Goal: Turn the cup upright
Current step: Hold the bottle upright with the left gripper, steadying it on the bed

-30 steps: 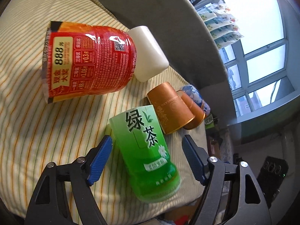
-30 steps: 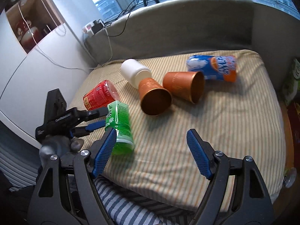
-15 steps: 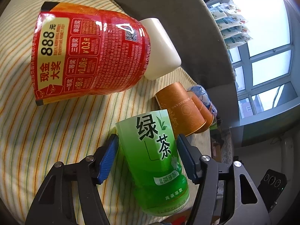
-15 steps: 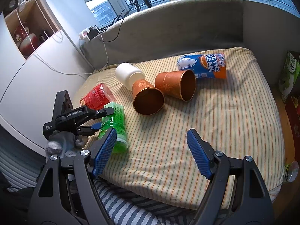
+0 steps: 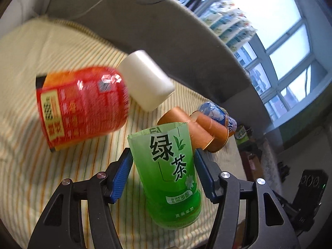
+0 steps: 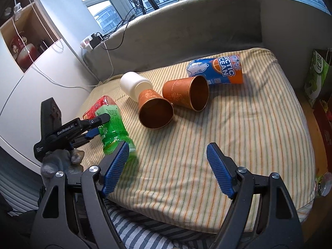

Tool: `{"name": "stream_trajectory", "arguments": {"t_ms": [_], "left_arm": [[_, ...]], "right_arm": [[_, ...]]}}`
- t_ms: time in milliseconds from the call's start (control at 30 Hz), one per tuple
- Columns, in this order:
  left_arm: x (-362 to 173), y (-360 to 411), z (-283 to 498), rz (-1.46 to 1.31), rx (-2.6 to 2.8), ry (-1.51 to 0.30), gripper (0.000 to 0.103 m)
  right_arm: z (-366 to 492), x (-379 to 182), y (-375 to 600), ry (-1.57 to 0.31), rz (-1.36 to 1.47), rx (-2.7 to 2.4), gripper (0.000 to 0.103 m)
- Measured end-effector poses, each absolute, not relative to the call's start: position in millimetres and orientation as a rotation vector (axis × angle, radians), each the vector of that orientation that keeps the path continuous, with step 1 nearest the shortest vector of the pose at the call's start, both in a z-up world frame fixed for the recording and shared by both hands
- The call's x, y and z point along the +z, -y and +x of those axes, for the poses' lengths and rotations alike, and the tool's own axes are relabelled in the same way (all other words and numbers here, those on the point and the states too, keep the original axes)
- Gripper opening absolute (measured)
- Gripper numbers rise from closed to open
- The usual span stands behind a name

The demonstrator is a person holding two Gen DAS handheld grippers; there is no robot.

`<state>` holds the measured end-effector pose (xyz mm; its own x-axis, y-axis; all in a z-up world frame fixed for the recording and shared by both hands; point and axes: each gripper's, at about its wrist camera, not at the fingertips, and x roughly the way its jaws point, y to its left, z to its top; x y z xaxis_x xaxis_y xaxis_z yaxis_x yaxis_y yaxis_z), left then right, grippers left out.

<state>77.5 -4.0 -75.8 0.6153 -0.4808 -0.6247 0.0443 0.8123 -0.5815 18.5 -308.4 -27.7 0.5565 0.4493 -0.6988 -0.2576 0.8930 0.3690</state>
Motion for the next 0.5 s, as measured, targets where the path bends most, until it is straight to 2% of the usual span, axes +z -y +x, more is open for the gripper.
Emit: {"name": "stream_trajectory", "arguments": {"t_ms": [500], "left_arm": [[-49, 36, 70, -0.317, -0.309, -0.74, 0.059]], "right_arm": [[7, -21, 310, -0.84, 0.214, 0.401, 0.08]]}}
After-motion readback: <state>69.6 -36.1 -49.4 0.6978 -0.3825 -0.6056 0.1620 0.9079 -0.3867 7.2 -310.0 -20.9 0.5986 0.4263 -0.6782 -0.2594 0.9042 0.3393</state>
